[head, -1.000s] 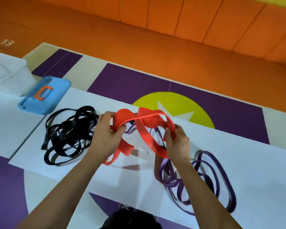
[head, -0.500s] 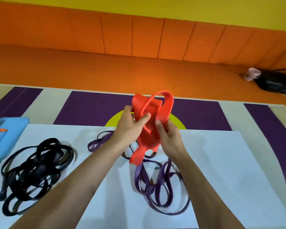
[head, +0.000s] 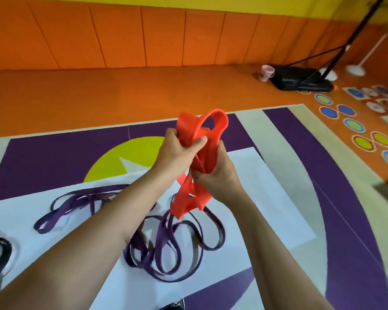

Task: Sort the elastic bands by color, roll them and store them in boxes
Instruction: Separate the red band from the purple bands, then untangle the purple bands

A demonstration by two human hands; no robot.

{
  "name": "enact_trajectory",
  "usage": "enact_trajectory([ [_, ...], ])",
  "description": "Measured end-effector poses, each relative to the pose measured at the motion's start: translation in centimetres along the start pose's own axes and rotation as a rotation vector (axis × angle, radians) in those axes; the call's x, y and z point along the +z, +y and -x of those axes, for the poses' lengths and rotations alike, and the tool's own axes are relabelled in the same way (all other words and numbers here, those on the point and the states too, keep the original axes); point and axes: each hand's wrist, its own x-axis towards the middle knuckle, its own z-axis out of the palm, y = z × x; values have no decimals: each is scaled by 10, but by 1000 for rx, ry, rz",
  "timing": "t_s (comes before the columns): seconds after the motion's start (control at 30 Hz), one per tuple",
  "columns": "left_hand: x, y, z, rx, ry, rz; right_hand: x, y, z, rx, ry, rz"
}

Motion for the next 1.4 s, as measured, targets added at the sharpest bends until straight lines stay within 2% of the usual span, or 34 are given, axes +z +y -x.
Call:
enact_trajectory([
  [0.2,69,4,-15,118,-263,3,-54,26,-15,2,368,85],
  [0.3,101,11,-21,167,-391,-9,-87,45,-28,14,482,156],
  [0.4,115,-3,-24,189,-415,-99,-122,67,-44,-5,536,338],
  [0.5,104,-41,-21,114,-437,-256,-147,93,-62,-45,492,565],
  [0.63,70,-115,-7,27,-453,-506,-142,155,-75,-17,373,877],
  [0.77,39,-177,16,-8,-452,-748,-113,230,-67,251,39,1087],
  [0.87,17,-210,31,-39,-431,-925,-89,272,-50,508,-189,1071],
  [0.93,4,-227,38,-67,-412,-1025,-76,287,-40,601,-296,1070],
  [1.0,-9,-243,45,-111,-400,-1123,-68,292,-35,616,-351,1072],
  [1.17,-40,-273,61,-131,-302,-1255,-65,277,-38,528,-333,1105],
  [1.27,-57,-280,64,-210,-310,-1278,-58,267,-34,387,-210,1100],
  [1.4,-76,-292,63,-180,-321,-1359,-41,252,-27,369,-53,1057],
])
